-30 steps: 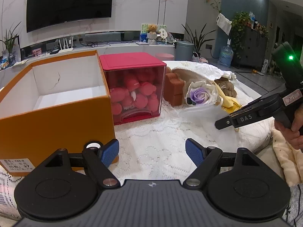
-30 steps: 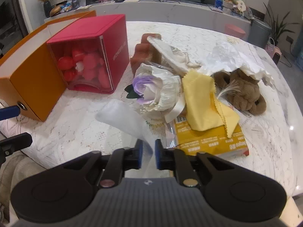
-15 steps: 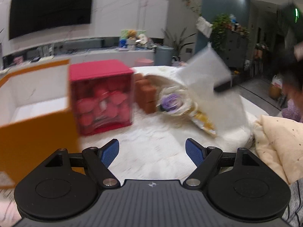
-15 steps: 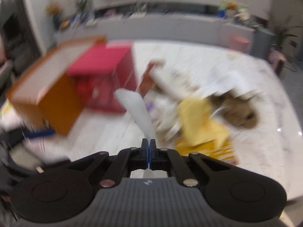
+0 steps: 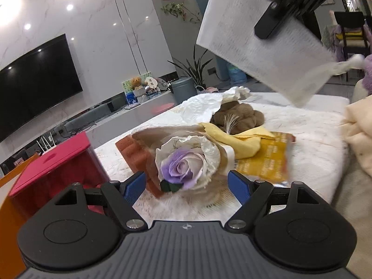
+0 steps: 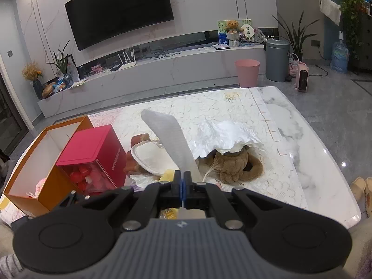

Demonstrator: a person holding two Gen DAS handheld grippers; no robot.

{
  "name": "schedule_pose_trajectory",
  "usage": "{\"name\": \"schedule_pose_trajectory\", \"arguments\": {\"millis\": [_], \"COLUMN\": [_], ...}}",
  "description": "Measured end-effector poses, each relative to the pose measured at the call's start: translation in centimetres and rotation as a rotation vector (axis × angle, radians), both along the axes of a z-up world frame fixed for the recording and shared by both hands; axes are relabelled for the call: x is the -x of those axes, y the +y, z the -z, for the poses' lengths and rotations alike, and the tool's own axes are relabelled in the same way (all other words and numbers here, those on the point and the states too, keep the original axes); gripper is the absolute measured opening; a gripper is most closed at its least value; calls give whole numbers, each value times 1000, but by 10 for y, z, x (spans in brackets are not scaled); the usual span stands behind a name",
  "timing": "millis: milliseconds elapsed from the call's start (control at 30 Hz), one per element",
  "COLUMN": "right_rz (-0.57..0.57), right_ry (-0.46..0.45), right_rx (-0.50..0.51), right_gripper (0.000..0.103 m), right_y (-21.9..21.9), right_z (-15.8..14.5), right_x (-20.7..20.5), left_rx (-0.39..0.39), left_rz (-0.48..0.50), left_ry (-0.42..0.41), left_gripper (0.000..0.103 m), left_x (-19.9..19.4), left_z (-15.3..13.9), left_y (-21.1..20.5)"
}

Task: Organize soft objects
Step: 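Grasp the wrapped purple rose with the left gripper while the right gripper holds the bag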

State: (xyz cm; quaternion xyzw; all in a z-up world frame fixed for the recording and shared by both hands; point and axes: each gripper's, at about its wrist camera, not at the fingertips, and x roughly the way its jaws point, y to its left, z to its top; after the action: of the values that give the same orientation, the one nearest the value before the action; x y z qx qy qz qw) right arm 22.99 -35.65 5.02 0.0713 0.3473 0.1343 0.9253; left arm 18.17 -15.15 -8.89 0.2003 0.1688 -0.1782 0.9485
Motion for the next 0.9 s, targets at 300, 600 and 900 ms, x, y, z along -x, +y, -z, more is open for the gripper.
{"name": "schedule_pose_trajectory", "arguments": {"millis": [300,600,900], "right_rz": [36,28,11], "right_ry": [27,26,44], "right_rx": [-44,-50,-42], "right_gripper": [0,0,0], "right_y": [-13,-13,-8], "right_z": [8,8,13], "right_x": [-8,-8,-8], "left_rx": [-15,-50,-165], "left_rz": [28,31,131], "left_ry": [-28,-81,-25], "left_gripper": [99,103,103], "left_x": [-25,-28,-50], "left_z": [7,4,2], "left_y": [-5,-10,-18]}}
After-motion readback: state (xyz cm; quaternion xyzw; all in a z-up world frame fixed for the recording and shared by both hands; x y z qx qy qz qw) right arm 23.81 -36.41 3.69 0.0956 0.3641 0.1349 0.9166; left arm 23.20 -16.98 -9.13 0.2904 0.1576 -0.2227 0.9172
